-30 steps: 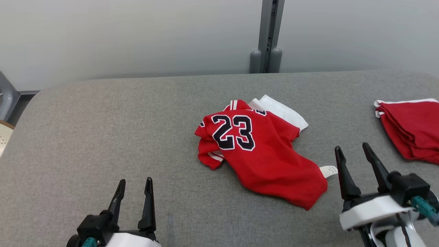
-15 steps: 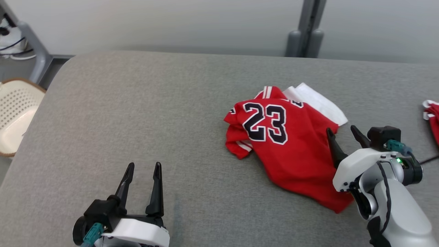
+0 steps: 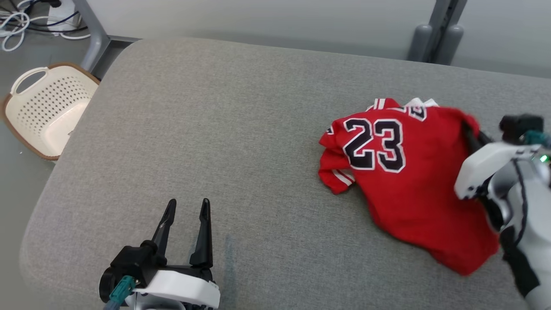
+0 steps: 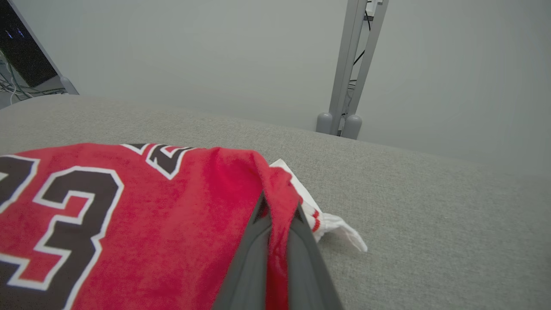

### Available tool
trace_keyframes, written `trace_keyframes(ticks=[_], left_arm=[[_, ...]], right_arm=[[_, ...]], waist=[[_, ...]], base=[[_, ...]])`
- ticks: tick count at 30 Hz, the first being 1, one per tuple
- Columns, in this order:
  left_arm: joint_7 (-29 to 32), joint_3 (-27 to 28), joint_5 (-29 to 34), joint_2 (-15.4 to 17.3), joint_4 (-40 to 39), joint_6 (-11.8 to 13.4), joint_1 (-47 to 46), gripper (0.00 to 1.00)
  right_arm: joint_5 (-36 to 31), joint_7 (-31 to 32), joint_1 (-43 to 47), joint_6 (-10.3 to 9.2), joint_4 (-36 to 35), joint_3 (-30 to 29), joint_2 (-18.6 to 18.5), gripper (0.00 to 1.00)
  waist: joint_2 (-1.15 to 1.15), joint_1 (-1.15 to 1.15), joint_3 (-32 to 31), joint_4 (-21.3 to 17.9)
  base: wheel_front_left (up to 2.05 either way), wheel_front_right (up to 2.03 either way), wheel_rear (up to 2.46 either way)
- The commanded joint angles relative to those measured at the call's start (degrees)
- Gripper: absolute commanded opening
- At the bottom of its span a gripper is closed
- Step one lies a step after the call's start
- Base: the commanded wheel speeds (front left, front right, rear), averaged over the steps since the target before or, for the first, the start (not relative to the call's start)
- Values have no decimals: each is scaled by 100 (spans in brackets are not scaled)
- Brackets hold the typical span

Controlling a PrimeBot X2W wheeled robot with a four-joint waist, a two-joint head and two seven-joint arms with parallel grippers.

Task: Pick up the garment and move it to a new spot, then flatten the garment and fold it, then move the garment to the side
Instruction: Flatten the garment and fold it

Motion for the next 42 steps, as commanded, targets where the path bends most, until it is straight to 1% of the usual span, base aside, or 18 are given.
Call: trace_keyframes(ticks=[1, 7, 11, 15, 16, 17, 18, 22, 25, 28, 32, 35, 39, 42], left_arm=[[-1, -18, -23, 19, -14, 34, -93, 100], [-1, -87, -65, 17, -45, 58, -150, 100], [-1, -203, -117, 17, -30, 33, -220, 100], [-1, -363, -191, 20, 7, 45, -305, 100], [-1, -394, -195, 19, 8, 49, -339, 100], [-1, -420, -204, 19, 8, 54, -359, 100], [-1, -440, -219, 18, 8, 62, -366, 100], [-1, -424, -230, 18, 3, 101, -398, 100], [-1, -390, -202, 18, 11, 120, -369, 100], [-1, -345, -154, 19, 6, 116, -335, 100], [-1, -276, -85, 19, 24, 95, -273, 100], [-1, -220, -35, 19, 39, 73, -213, 100], [-1, -186, 17, 20, 59, 43, -178, 100], [-1, -190, 48, 20, 78, 5, -196, 100]], right_arm=[[-75, -30, -204, 1, 21, 48, -130, 0], [-402, 154, -1173, 0, 118, 260, -664, 0], [-612, 307, -1708, 0, 372, 398, -929, 0], [-876, 205, -1981, 0, 715, 352, -1117, 0], [-959, 157, -2024, 0, 817, 295, -1166, 27], [-1021, 112, -2046, 0, 918, 228, -1194, 46], [-1047, 89, -2060, 0, 1026, 143, -1196, 100], [-1180, -137, -2065, 1, 1315, -98, -1165, 100], [-1221, -249, -1999, 1, 1433, -129, -1114, 100], [-1120, -451, -1942, 1, 1520, -117, -960, 100], [-844, -670, -1803, 0, 1499, 87, -711, 100], [-558, -735, -1601, 0, 1477, 299, -605, 100], [-177, -702, -1227, 1, 1552, 464, -622, 100], [125, -611, -980, 1, 1633, 485, -614, 100]], waist=[[0, 0, 20, 86], [0, 0, 150, 360], [0, 0, 260, 547], [0, 0, 379, 734], [0, 0, 411, 772], [0, 0, 437, 803], [0, 0, 459, 825], [0, 0, 493, 814], [0, 0, 464, 741], [0, 0, 387, 572], [0, 0, 236, 259], [0, 0, 124, 21], [0, 0, 26, -205], [0, 0, 23, -285]], base=[[0, 0, 0], [0, 0, 0], [0, 0, 0], [0, 0, 0], [0, 0, 0], [0, 0, 0], [0, 0, 0], [0, 0, 0], [0, 0, 0], [0, 0, 0], [0, 0, 0], [0, 0, 0], [0, 0, 0], [0, 0, 0]])
